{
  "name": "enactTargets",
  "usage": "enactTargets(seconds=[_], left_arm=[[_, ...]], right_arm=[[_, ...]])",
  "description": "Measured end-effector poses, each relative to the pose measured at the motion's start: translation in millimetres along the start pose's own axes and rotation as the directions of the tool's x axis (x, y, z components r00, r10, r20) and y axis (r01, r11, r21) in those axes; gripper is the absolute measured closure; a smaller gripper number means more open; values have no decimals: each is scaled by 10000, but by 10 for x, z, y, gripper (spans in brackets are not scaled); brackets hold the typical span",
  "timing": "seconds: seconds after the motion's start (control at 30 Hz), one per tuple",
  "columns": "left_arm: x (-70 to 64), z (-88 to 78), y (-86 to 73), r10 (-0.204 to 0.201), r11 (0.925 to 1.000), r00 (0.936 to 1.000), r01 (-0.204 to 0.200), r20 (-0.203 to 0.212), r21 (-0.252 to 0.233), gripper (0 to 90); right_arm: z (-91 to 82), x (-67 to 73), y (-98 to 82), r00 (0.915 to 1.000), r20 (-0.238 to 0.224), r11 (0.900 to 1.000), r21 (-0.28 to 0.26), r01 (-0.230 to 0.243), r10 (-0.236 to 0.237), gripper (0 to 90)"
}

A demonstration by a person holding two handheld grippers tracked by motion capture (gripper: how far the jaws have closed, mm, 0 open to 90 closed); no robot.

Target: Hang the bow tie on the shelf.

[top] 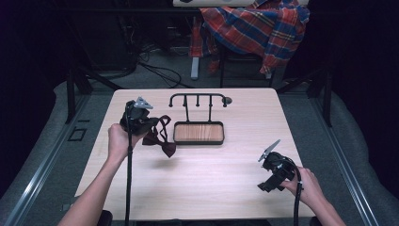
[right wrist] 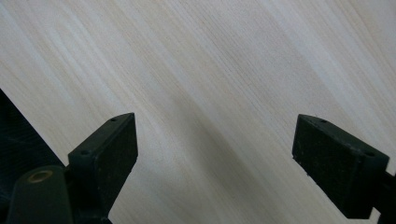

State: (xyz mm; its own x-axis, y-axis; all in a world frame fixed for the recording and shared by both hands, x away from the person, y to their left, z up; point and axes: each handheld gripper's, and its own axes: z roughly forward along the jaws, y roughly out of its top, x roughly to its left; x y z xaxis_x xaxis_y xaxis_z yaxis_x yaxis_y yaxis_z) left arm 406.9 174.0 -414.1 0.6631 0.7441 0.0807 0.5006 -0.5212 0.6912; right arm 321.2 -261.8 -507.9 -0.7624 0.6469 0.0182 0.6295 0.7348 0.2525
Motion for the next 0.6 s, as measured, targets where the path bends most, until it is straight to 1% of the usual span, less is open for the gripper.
enactTargets(seconds=[0.17, 0.2, 0.23, 0.3, 0.33, 0.4, 0.43, 0.47, 0.5, 0.6], left_arm=[[0, -5, 85, 144, 9998, 9999, -144, -10, -118, 895], [0, -5, 85, 144, 9998, 9999, -144, -10, -118, 894], [-2, 3, 104, 169, 9998, 9999, -170, -28, -108, 895], [-3, 8, 115, 192, 9997, 9998, -192, -17, -119, 894], [-4, 14, 141, 180, 9997, 9998, -180, 12, -181, 895], [-3, 15, 172, 193, 9996, 9998, -191, 64, -225, 895], [-5, 17, 188, 212, 9995, 9998, -211, 26, -234, 895], [-7, 19, 205, 233, 9995, 9997, -232, 18, -213, 895], [-8, 19, 222, 248, 9994, 9997, -248, 1, -225, 895], [2, 9, 266, 317, 9991, 9995, -318, -30, -290, 894]], right_arm=[[3, -1, 0, 9999, 116, 10000, 97, 0, -1, 138], [4, 7, 1, 10000, 3, 10000, 42, -12, 12, 138], [-1, 10, 3, 9999, 89, 10000, 62, 50, -51, 138], [-6, 13, 5, 9999, 120, 10000, 3, 85, -85, 138], [-11, 18, 10, 9999, 55, 9999, -114, 91, -90, 139], [-8, 16, 13, 9999, 82, 9999, -34, 114, -114, 139], [4, 14, 7, 10000, 25, 9999, -122, 48, -47, 139], [-7, 7, 11, 9999, 73, 9999, -6, 154, -154, 139], [-8, 13, 6, 9999, 72, 9999, -129, 83, -82, 141], [-27, 18, 5, 9998, 165, 9998, -133, 135, -133, 141]])
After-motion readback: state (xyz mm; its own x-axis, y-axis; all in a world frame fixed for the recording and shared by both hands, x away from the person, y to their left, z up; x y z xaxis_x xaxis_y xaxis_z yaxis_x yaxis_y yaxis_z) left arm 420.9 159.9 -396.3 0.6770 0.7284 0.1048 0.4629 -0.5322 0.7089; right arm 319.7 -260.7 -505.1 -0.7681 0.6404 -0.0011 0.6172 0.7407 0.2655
